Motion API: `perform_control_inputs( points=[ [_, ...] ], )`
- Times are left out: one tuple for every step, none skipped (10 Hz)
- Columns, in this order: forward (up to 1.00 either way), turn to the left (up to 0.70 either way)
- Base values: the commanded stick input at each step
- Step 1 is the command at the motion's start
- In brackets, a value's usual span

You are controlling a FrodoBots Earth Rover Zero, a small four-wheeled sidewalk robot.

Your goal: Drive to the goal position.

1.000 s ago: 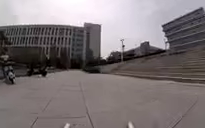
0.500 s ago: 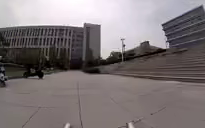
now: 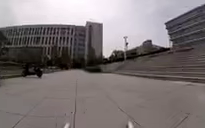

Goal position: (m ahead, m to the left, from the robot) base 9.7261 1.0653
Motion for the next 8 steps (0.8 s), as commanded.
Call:
perform_control_inputs(
  points=[
    [0.85, 0.09],
    [0.85, 0.02],
    [0.85, 0.00],
    [0.85, 0.00],
    [0.85, 0.00],
    [0.85, 0.00],
    [0.85, 0.00],
    [0.85, 0.00]
  ],
)
